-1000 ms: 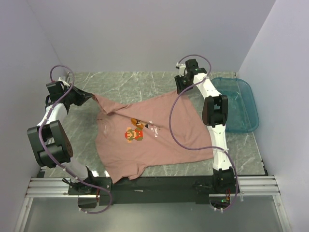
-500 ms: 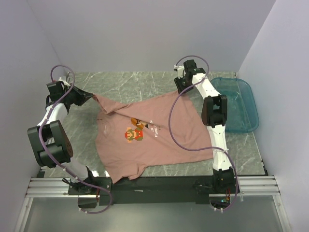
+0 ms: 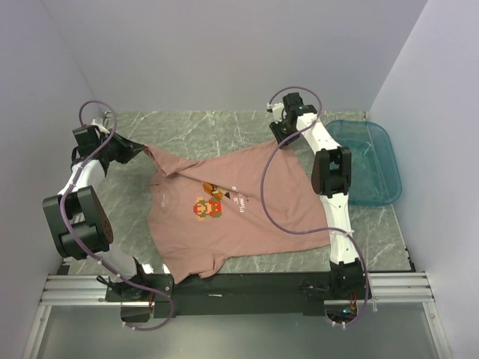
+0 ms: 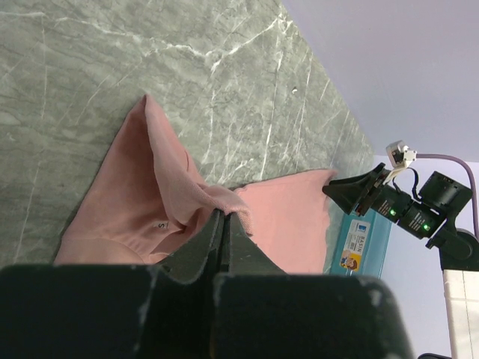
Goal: Fold and stack the t-shirts
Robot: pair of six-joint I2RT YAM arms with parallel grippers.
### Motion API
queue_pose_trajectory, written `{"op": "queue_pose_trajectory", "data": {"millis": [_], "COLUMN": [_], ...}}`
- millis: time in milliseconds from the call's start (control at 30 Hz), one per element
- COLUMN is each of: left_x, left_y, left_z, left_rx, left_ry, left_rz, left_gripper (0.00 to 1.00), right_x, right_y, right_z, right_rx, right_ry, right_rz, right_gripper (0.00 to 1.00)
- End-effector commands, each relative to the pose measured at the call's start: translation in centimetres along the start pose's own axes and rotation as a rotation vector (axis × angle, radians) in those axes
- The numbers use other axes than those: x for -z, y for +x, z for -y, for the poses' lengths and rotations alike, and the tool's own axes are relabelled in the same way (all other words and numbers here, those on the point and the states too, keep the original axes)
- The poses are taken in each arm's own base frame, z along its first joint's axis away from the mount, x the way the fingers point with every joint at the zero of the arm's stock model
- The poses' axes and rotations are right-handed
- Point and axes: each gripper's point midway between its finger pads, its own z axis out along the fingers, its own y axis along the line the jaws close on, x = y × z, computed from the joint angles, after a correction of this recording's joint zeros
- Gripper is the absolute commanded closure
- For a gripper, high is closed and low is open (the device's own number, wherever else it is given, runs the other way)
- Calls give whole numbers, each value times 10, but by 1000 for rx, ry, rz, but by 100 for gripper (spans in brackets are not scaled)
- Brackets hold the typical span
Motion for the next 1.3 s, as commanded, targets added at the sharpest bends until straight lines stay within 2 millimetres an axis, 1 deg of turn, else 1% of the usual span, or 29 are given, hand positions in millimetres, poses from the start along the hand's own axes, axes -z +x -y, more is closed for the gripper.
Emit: {"op": "queue_pose_trajectory", "data": {"millis": [0,133,300,400,533,800,1000,1167,1267], "left_x": [-1,-1,0,0,0,0,1,0,1], "left_y": [-3,-2,-2,-3,-3,-2,-3,-2,-2], "left_z": [10,10,11,11,12,14,14,13,14], "left_rx": [-28,-30,-31,-32,-31,-34,-35,-34,-34], "left_ry": [46,46,49,48,49,56,57,56,58], "left_rz": [6,4,6,9,8,4,7,4,4], "left_gripper": [100,100,100,100,100,100,100,100,99], "right_x": [2,6,9,11,12,15,17,19,25], "right_y": [7,5,9,10,13,22,27,27,25], "right_z": [0,-2,-5,-7,-10,-22,-31,-37,-38], "right_rx": [44,78,102,97,90,66,43,25,18], "right_ry": [12,11,4,-7,-19,-72,-110,-135,-144], "right_rz": [-42,-46,-64,-69,-79,-97,-101,-96,-86], "right_gripper": [56,59,64,67,74,81,90,92,95]}}
